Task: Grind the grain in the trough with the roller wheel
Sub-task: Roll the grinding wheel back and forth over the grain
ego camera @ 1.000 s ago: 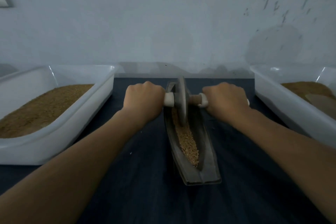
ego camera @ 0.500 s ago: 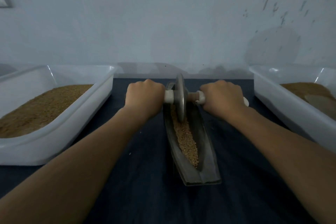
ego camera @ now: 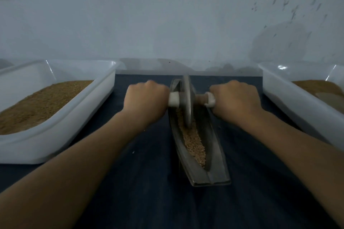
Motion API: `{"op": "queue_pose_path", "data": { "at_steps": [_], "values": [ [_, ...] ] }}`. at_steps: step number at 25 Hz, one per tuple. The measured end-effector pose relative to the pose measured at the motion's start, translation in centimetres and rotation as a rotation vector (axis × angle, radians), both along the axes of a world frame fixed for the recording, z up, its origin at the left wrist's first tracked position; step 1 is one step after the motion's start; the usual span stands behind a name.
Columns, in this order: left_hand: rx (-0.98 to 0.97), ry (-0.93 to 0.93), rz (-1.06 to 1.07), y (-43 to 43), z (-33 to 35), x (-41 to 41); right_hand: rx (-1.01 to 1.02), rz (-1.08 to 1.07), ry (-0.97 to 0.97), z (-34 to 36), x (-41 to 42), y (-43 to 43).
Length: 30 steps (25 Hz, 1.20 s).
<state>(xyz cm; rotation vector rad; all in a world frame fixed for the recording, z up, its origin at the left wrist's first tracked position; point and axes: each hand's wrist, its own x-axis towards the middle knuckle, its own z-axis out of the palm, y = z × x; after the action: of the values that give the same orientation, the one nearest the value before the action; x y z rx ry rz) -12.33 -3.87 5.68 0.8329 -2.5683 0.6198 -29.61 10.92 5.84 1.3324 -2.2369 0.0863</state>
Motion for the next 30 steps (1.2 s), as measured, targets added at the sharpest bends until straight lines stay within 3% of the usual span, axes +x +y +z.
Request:
{"op": "queue_pose_path", "data": {
  "at_steps": [2, 4, 7, 9, 11, 13, 18, 22, 25, 28, 30],
  "values": [
    [0.049, -0.047, 0.018, -1.2, 1.6, -1.8, 0.048, -0.03, -0.149, 0.8, -0.9, -1.5],
    [0.058, -0.058, -0.012, -0.7, 1.6, -1.4, 0.077, -0.023, -0.169, 0.7, -1.0, -0.8],
    [0.021, -0.003, -0.091, 1.3, -0.3, 2.9, -0.032, 0.094, 0.122, -0.5, 0.5, 3.3],
    [-0.052, 0.01, -0.178, 2.2, -0.6, 5.1, -0.097, 0.178, 0.203, -0.5, 1.1, 5.7],
    [-0.106, -0.002, -0.157, 2.5, -0.4, 4.9, -0.044, 0.182, 0.133, -1.1, 1.0, 6.2],
    [-0.064, -0.019, -0.046, 1.9, -0.5, 3.0, -0.007, 0.048, 0.082, -1.2, 0.8, 4.2],
    [0.042, -0.089, 0.04, -0.1, 2.1, -1.3, 0.057, -0.034, -0.237, 0.6, -0.7, -0.5],
    [-0.051, 0.008, -0.112, 2.4, -0.3, 3.5, -0.02, 0.101, 0.093, -1.0, 0.7, 4.7],
    [-0.092, 0.055, -0.201, 3.1, 0.0, 5.0, -0.084, 0.234, 0.166, -0.9, 1.1, 6.7],
    [-0.012, 0.019, -0.043, 1.6, -0.9, 2.7, 0.025, 0.054, 0.123, -0.1, 0.8, 3.6],
    [0.081, 0.006, 0.021, -0.4, 0.3, 0.0, 0.053, -0.012, -0.042, 1.1, -0.2, 0.2]
  ]
}}
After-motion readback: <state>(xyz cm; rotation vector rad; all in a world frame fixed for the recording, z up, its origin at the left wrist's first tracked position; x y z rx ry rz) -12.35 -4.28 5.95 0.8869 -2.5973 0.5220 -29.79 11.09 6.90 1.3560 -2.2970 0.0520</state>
